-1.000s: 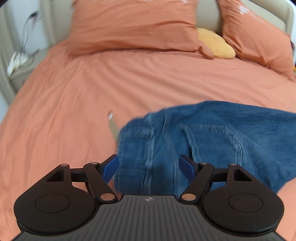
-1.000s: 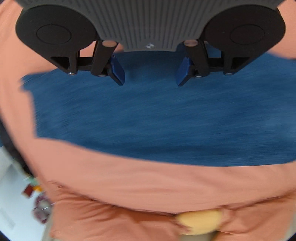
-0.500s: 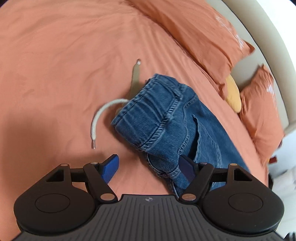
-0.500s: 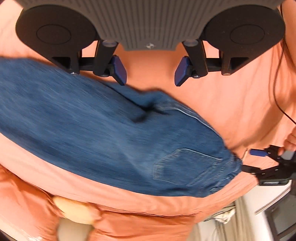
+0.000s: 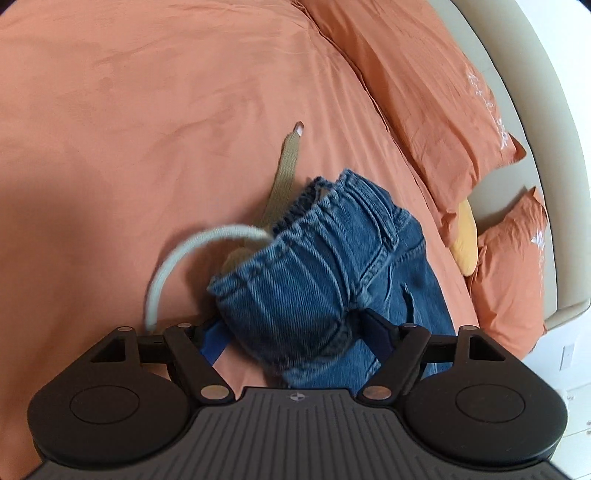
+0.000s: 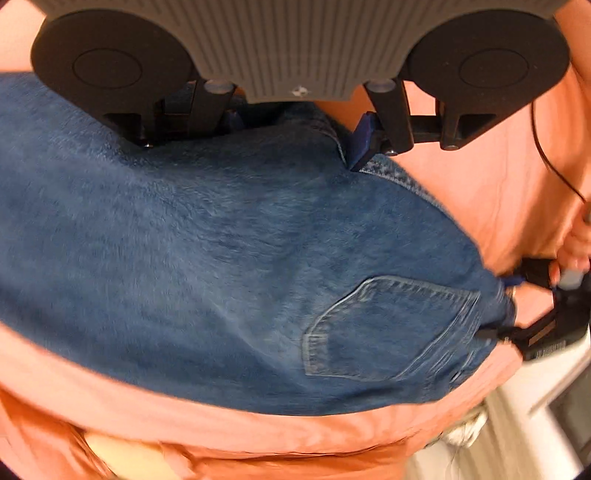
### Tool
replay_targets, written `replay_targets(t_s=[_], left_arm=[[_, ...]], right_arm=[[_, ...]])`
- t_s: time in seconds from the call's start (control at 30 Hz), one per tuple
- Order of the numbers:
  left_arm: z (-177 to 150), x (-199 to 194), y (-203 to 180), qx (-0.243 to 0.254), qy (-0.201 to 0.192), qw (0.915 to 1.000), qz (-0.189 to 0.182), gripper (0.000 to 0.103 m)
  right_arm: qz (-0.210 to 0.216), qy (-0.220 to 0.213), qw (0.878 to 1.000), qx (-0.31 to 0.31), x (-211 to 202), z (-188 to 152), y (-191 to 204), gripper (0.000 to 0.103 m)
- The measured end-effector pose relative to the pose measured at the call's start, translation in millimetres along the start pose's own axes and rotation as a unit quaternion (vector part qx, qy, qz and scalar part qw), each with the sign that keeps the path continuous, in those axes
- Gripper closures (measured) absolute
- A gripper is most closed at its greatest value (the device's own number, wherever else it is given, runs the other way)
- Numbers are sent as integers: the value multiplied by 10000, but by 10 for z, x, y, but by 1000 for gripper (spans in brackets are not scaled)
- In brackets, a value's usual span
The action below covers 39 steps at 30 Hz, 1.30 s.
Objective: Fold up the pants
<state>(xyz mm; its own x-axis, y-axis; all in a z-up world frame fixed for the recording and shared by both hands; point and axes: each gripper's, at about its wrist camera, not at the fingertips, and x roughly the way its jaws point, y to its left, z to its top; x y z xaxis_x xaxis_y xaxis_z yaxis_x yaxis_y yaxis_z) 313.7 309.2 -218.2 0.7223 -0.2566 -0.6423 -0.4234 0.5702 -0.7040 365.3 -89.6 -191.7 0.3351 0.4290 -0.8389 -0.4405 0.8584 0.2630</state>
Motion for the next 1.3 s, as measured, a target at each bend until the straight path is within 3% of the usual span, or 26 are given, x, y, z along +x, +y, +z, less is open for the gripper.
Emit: replay_targets(t_s=[0.03, 0.1, 0.17, 0.27, 0.4, 0.53, 0.67, 0.83, 0.9, 0.93, 1.0, 1.07, 1.17, 1.3], left_arm=[[17, 3, -25, 65, -5, 10000, 72, 31], [39, -33, -194, 514, -73, 9980, 356, 51], [60, -179, -424, 1063, -225, 9929, 488, 62], [152, -487, -766, 1550, -393, 9859, 496, 68], [218, -707, -1092, 2364, -533, 9669, 803, 71], [242, -493, -916, 2472, -224, 9573, 1482, 71], [168, -209, -510, 2129, -51, 9598, 1830, 71], [91, -99, -404, 2284, -153, 9518, 2043, 62], [85, -75, -489, 2500, -184, 9402, 2304, 47], [63, -60, -553, 2747, -190, 9293, 2460, 42], [-19, -63, -689, 3340, -260, 8986, 2832, 23], [-97, -123, -811, 3735, -273, 8778, 2987, 22], [-200, -304, -985, 4010, -560, 8589, 3135, 24], [-352, -554, -1230, 4182, -744, 8541, 3001, 23]], right_arm=[[58, -30, 10000, 74, -3, 1, -19, 49], [176, -38, 9998, 120, -38, 7, -17, 68], [249, -32, 9996, 153, -127, 12, 6, 84], [293, -210, 9993, -71, -390, -20, 101, 92], [451, -485, 9977, -108, -747, -154, 222, 93], [587, -690, 9954, 317, -744, -429, 303, 93], [457, -573, 9922, 1010, -395, -736, 295, 93], [596, -715, 9794, 1793, -391, -907, 142, 93], [558, -677, 9797, 1803, -433, -902, 117, 93], [551, -653, 9796, 1820, -459, -924, 88, 93], [551, -610, 9783, 1902, -513, -922, 77, 93], [505, -542, 9777, 1964, -466, -891, 93, 93], [519, -462, 9776, 1985, -564, -979, 49, 92], [313, -641, 9765, 2036, -907, -1127, -240, 83]])
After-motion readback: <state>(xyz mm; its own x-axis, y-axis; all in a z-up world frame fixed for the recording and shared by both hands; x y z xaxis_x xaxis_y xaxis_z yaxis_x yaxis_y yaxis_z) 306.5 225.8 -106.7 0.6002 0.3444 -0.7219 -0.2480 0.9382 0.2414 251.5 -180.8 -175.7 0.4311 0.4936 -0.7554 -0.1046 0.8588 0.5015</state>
